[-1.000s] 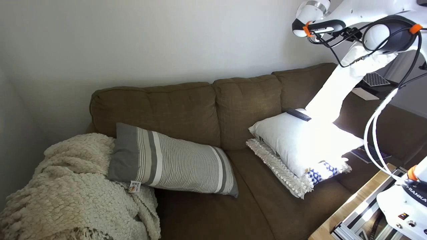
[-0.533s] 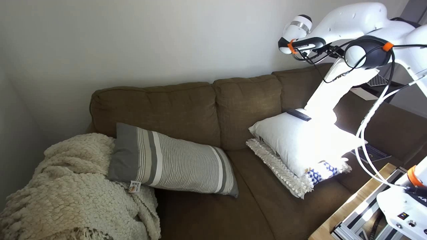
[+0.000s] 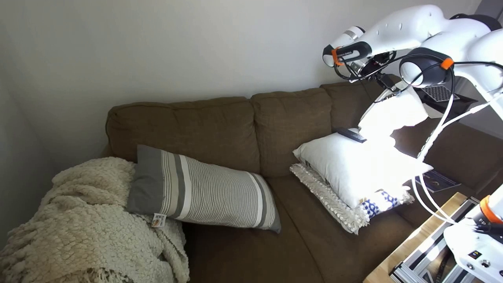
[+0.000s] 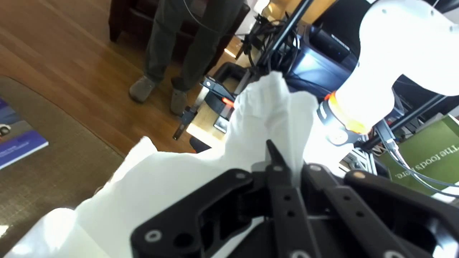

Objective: Put the black remote on the white pillow and then cover it with the white cloth

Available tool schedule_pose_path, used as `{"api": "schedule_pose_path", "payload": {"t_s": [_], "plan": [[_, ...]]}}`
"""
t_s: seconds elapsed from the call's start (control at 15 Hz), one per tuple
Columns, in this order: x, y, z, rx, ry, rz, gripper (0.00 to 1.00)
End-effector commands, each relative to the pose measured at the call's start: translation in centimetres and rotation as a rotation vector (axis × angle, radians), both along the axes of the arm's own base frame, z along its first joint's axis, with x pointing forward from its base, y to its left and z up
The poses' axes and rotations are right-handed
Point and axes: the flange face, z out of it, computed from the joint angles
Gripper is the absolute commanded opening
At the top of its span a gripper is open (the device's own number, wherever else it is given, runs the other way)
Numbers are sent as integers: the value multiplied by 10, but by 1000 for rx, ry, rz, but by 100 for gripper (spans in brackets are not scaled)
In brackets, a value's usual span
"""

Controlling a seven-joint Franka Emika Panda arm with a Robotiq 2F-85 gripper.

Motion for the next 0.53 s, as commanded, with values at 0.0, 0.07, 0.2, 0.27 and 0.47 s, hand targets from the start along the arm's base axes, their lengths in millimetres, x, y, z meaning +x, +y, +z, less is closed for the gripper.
{"api": "schedule_pose_path", "payload": {"t_s": [0.0, 0.07, 0.2, 0.27, 0.47], "plan": [[6, 22, -14, 17, -65, -80, 1], [10, 29, -17, 20, -90, -98, 1], [18, 47, -25, 35, -134, -158, 1], [21, 57, -30, 49, -151, -197, 1], [26, 88, -45, 95, -166, -316, 1]]}}
